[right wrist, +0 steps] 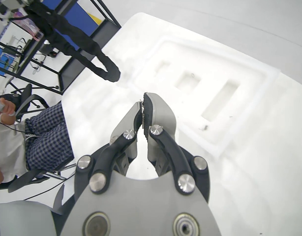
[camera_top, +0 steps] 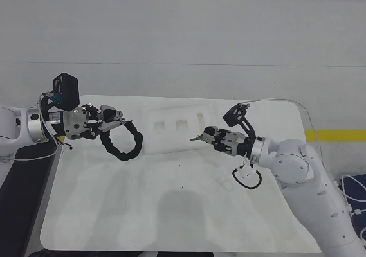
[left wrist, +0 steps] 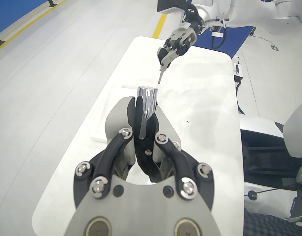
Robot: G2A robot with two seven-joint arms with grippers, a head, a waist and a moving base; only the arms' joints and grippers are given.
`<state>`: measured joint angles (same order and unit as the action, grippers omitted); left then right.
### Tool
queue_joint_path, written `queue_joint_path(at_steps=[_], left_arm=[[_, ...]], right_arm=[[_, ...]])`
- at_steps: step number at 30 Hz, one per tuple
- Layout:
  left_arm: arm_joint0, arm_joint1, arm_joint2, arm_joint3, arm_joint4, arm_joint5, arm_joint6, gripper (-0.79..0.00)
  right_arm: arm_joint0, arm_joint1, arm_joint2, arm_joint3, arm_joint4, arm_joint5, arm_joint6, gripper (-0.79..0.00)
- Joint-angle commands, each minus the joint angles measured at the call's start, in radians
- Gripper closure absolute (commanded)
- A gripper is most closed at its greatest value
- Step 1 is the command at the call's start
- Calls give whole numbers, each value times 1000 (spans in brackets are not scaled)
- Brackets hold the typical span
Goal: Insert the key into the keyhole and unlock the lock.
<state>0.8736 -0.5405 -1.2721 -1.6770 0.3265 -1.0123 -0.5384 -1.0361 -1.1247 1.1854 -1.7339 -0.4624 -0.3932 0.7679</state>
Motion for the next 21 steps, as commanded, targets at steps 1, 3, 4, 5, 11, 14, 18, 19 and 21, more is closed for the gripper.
queue_joint_path(at_steps=[1, 3, 4, 5, 11, 14, 18, 19, 21], left_arm=[[0, 0, 0, 0, 0, 0, 0, 0], [0, 0, 0, 0, 0, 0, 0, 0], [0, 0, 0, 0, 0, 0, 0, 0], [0, 0, 0, 0, 0, 0, 0, 0], [0, 0, 0, 0, 0, 0, 0, 0], [0, 0, 0, 0, 0, 0, 0, 0], [0, 0, 0, 0, 0, 0, 0, 0], [0, 0, 0, 0, 0, 0, 0, 0], [0, 0, 0, 0, 0, 0, 0, 0]], right_arm=[[-60, 8, 36, -62, 24, 6, 4, 0], [-117, 16, 71, -119, 47, 11, 6, 0], [-145, 20, 88, -147, 57, 10, 6, 0], [-171, 23, 103, -172, 68, 8, 7, 0], [-280, 39, 170, -299, 59, 32, 38, 0], [-289, 40, 176, -308, 58, 35, 36, 0], [-289, 40, 176, -308, 58, 35, 36, 0], [-289, 40, 176, -308, 58, 35, 36, 0], [-289, 40, 176, -308, 58, 35, 36, 0]])
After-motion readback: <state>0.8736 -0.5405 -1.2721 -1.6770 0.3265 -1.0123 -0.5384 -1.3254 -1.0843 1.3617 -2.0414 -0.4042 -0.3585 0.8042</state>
